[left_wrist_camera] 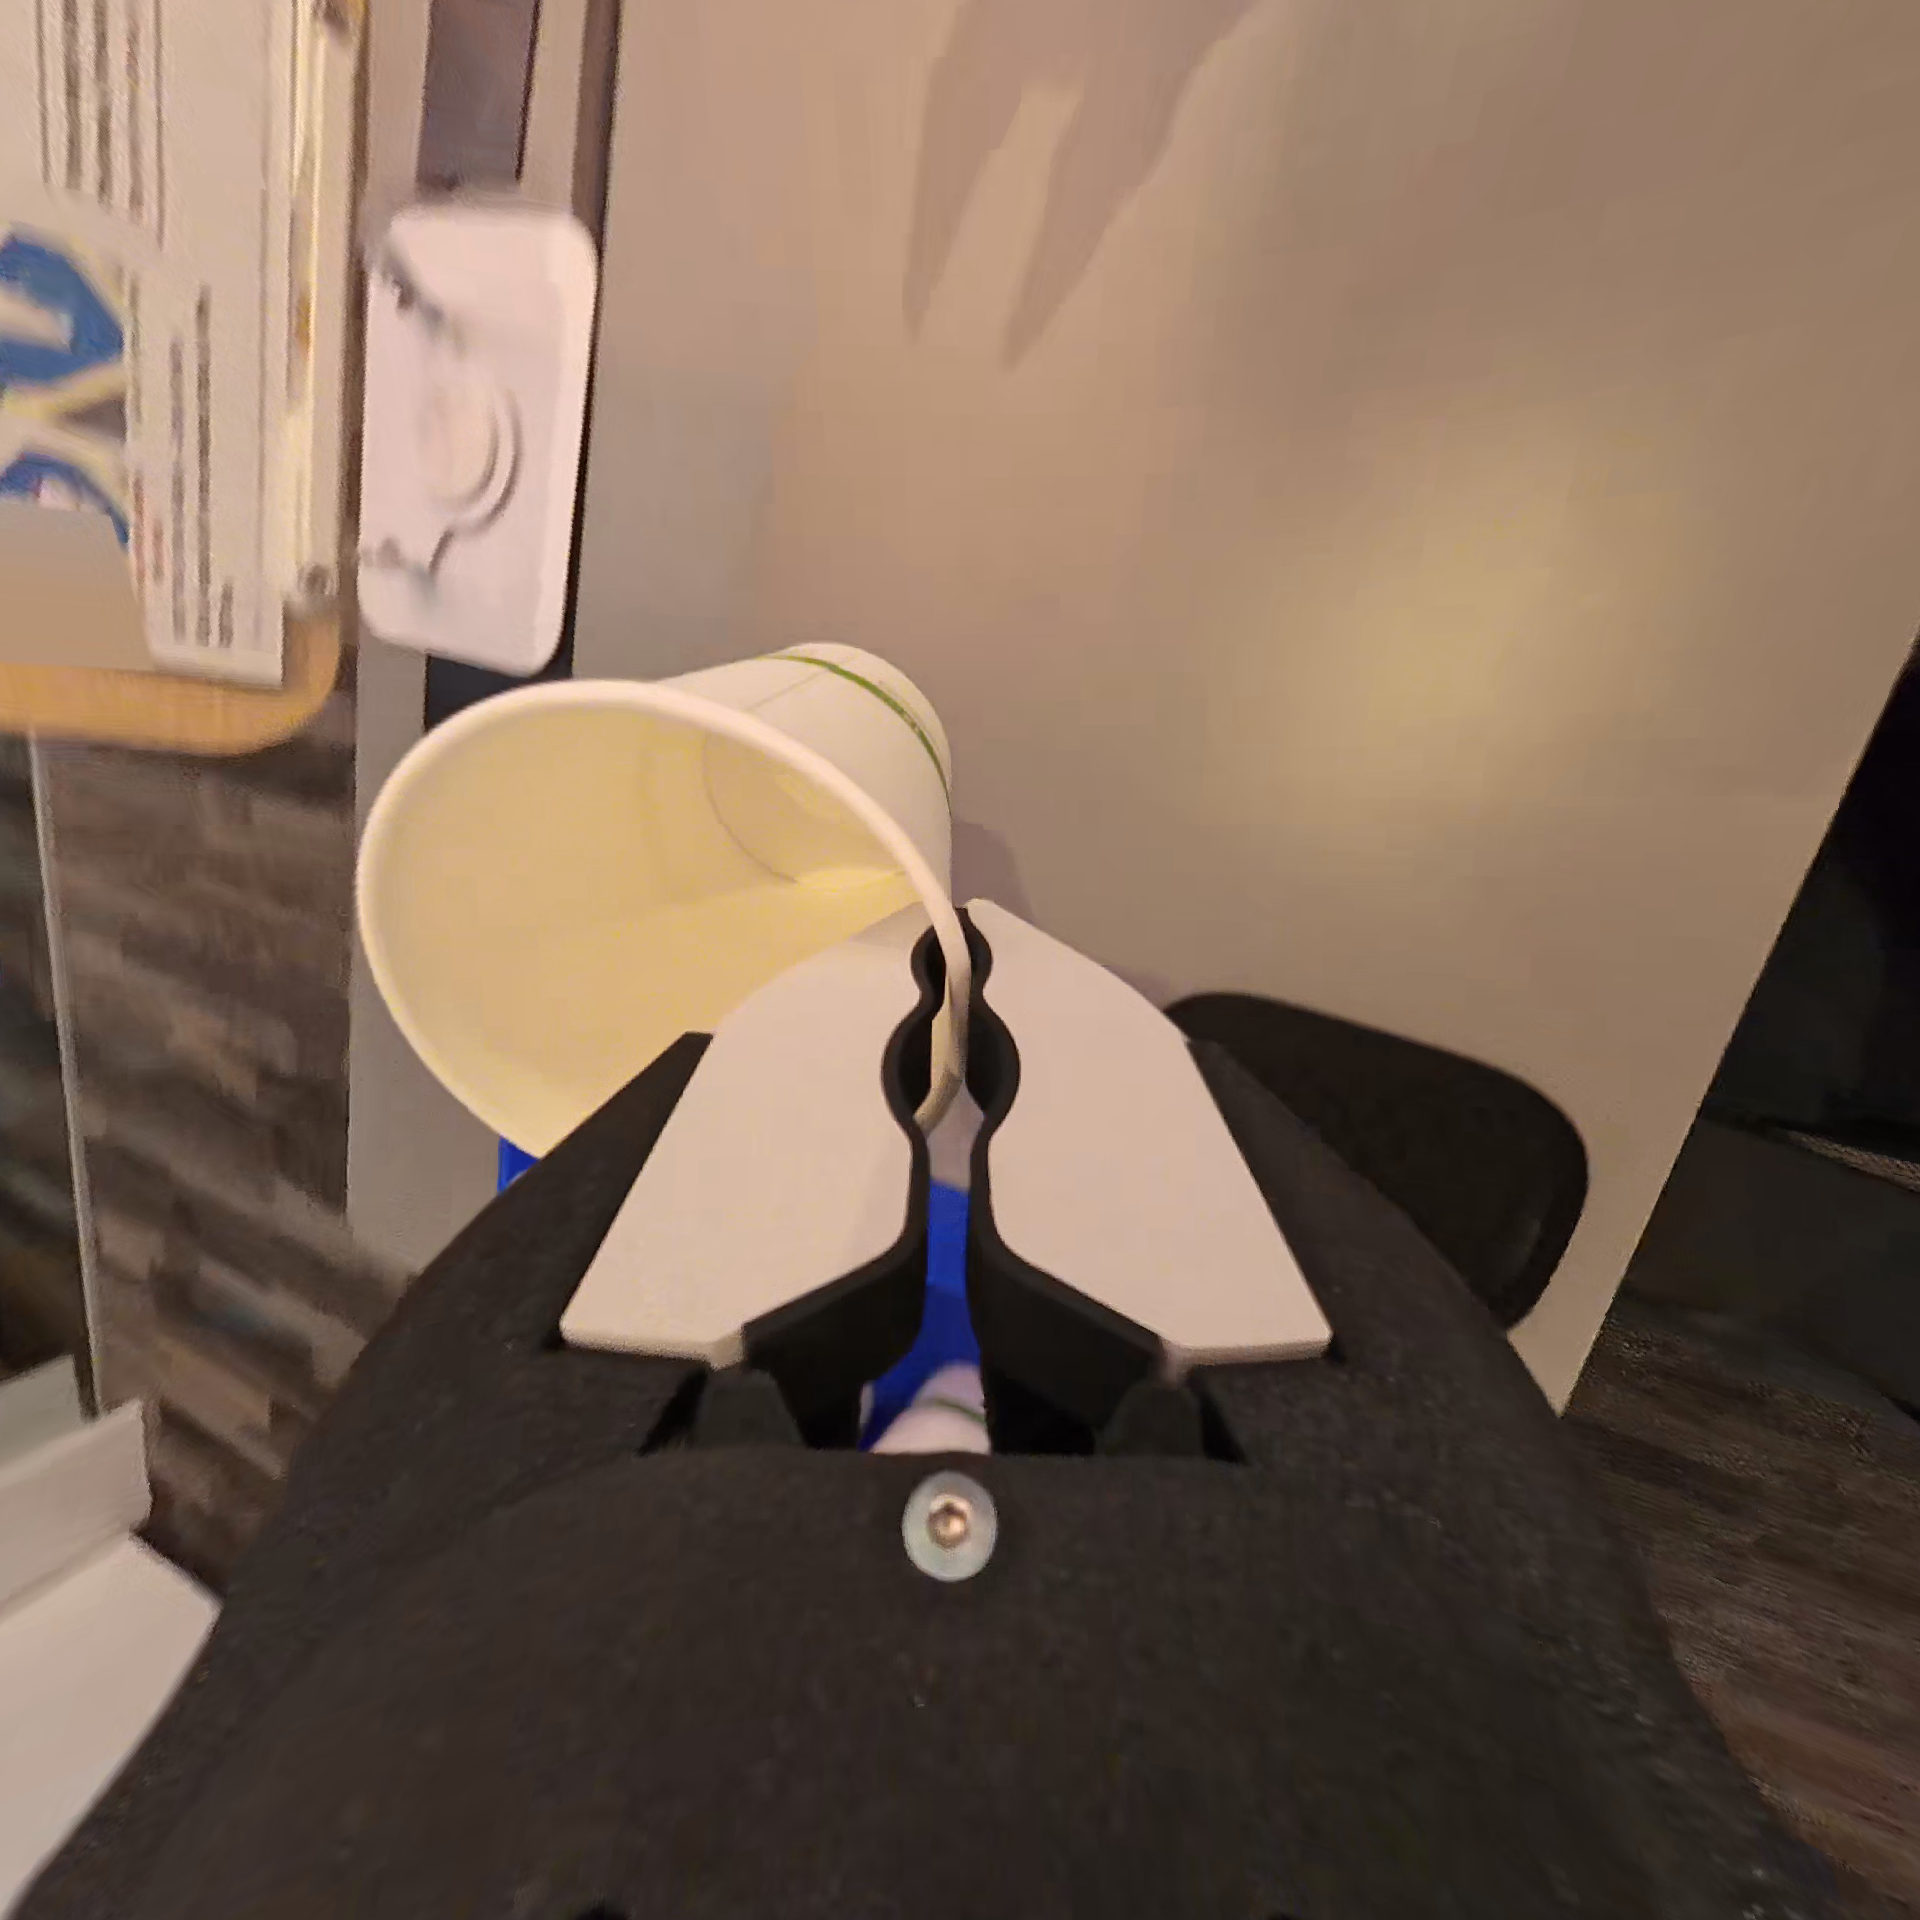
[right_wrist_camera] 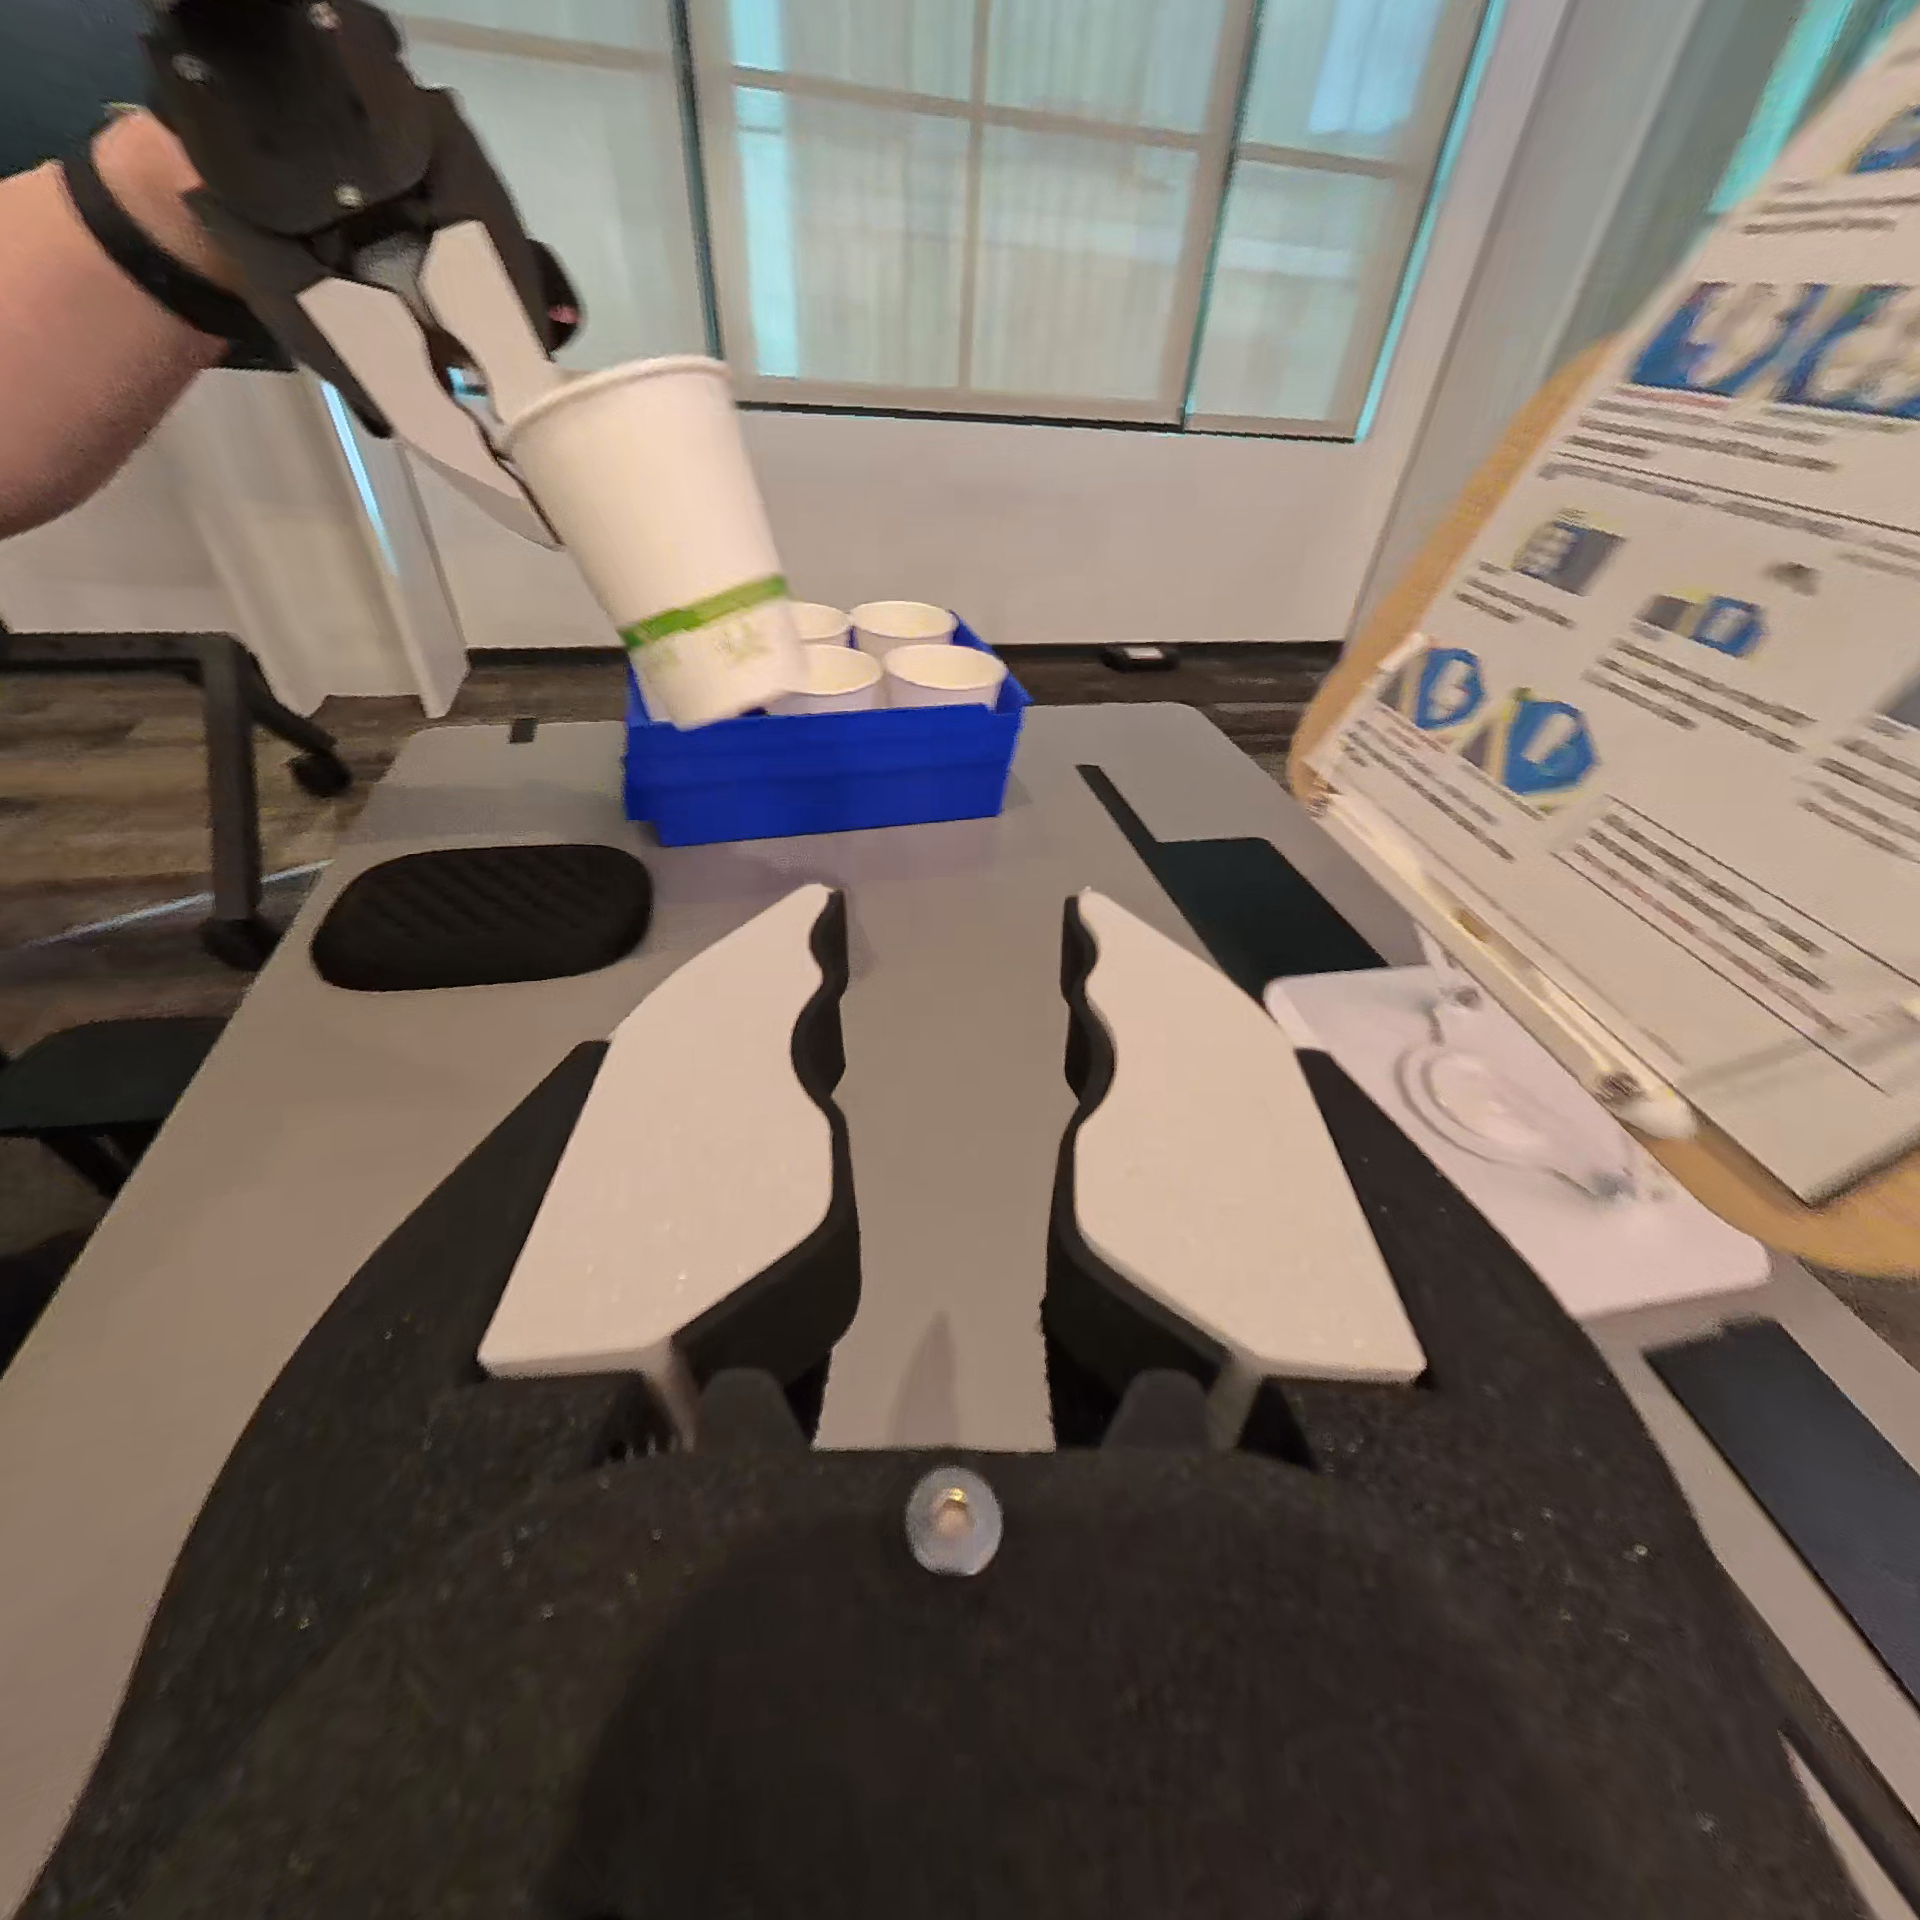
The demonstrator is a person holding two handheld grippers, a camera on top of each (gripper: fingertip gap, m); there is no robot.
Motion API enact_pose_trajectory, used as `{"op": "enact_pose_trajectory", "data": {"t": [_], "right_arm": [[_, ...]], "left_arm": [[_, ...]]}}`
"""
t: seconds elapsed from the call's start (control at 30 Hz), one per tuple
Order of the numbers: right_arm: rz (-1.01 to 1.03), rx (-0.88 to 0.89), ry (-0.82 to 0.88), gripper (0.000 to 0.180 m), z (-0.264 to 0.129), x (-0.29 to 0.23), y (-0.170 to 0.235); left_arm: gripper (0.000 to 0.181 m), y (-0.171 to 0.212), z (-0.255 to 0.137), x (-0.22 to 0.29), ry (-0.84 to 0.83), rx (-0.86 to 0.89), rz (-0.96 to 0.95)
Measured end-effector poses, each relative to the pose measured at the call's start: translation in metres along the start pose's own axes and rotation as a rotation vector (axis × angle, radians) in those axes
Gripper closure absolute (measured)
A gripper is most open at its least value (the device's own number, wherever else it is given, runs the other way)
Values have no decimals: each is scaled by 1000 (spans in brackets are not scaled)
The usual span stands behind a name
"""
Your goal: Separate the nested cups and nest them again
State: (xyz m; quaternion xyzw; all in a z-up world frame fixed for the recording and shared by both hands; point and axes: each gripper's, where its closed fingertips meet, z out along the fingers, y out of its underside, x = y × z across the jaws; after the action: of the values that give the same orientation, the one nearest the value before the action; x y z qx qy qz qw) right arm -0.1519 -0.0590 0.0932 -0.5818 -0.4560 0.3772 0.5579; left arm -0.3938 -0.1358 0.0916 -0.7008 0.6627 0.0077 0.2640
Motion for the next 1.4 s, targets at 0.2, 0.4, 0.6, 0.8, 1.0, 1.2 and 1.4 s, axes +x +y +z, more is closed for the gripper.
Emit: {"op": "enact_pose_trajectory", "data": {"t": [0.2, 0.4, 0.6, 0.8, 1.0, 1.2, 1.4], "right_arm": [[-54, -12, -116, 144, 39, -41, 0], [-96, -52, -145, 120, 69, -60, 12], [-112, -36, -151, 102, 81, -71, 12], [-94, -41, -215, 92, 86, -82, 16], [-65, -72, -309, 87, 87, -95, 24], [-50, -98, -361, 88, 83, -97, 32], [-4, -80, -312, 89, 82, -75, 40]], "left_arm": [[181, -49, 34, 14, 109, 33, 94], [181, -75, 51, 20, 170, 35, 135], [181, -94, 61, 31, 196, 17, 213], [181, -111, 70, 42, 239, 8, 262], [181, -125, 76, 55, 277, 24, 318], [180, -129, 82, 59, 300, 17, 308], [141, -139, 88, 26, 122, 14, 222]]}}
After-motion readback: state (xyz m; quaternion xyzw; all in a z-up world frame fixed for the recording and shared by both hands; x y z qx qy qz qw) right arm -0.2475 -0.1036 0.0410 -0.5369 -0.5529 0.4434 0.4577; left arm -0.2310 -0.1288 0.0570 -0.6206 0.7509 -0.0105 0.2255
